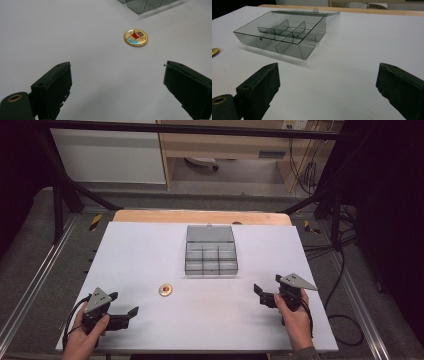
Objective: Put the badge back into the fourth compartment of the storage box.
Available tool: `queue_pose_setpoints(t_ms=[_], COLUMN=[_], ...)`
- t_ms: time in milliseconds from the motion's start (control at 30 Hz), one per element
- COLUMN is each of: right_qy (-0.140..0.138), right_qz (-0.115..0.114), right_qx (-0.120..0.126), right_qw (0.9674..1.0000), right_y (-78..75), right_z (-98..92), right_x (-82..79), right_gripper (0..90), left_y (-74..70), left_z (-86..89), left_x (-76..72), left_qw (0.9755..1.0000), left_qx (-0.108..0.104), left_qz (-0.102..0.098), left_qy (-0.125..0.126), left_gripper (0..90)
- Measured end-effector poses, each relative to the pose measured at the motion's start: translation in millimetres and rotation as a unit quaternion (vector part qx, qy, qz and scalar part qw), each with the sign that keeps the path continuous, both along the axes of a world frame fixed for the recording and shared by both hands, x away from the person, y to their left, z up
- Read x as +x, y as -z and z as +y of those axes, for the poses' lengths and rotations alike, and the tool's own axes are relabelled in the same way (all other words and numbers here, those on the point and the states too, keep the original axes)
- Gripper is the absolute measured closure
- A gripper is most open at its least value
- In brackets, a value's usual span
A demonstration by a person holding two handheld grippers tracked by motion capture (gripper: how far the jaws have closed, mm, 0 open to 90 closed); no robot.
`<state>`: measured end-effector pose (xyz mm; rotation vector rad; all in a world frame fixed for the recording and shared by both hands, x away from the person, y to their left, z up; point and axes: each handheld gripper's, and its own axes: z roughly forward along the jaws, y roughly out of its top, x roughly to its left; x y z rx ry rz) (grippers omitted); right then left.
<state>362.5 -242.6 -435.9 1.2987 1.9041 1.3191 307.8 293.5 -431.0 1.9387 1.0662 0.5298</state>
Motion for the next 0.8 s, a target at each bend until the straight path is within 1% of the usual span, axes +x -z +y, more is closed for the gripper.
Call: queue_pose_setpoints(t_ms=[100,167,200,267,367,533,600,700,767,800], right_qy=[-0.001,-0.003,-0.008,-0.011,-0.015,-0.020,-0.033,-0.043,-0.047,-0.054], right_qz=[0.000,-0.002,-0.008,-0.009,-0.006,0.007,0.017,0.023,0.025,0.032], right_qx=[0.001,0.002,0.002,0.000,-0.003,-0.006,-0.012,-0.025,-0.029,-0.028], right_qw=[1.0000,1.0000,0.9999,0.9999,0.9999,0.9998,0.9992,0.9985,0.9981,0.9976], right_y=[-0.1,-0.6,-2.0,-2.0,-1.5,0.2,1.9,4.0,4.3,5.0], right_z=[0.5,1.2,3.2,5.2,7.0,12.1,18.6,25.2,27.1,30.4], right_x=[-0.4,-0.8,-1.6,-1.7,-1.7,-2.3,-2.4,-3.2,-3.8,-4.7], right_gripper=[5.7,5.8,5.6,5.2,4.9,4.0,3.5,4.9,5.5,5.9], left_y=[0.0,0.1,0.2,0.2,0.4,0.5,0.8,0.8,0.8,0.8], left_z=[-0.2,-0.1,0.0,-0.3,-0.6,0.1,0.1,0.1,0.2,0.3], left_x=[-0.3,-0.2,-0.1,0.1,0.0,-0.1,-0.3,-0.6,-0.7,-0.6], left_qw=[1.0000,1.0000,1.0000,1.0000,1.0000,1.0000,1.0000,1.0000,1.0000,1.0000], left_qx=[0.000,0.001,0.001,0.002,0.002,0.003,0.003,0.003,0.002,0.003], left_qz=[0.000,0.001,0.001,0.001,0.001,0.001,0.003,0.003,0.003,0.003], left_qy=[-0.001,-0.001,0.000,-0.001,0.000,-0.002,-0.004,-0.004,-0.004,-0.004], left_gripper=[8.1,8.1,8.1,8.1,8.1,8.1,8.1,8.1,8.1,8.1])
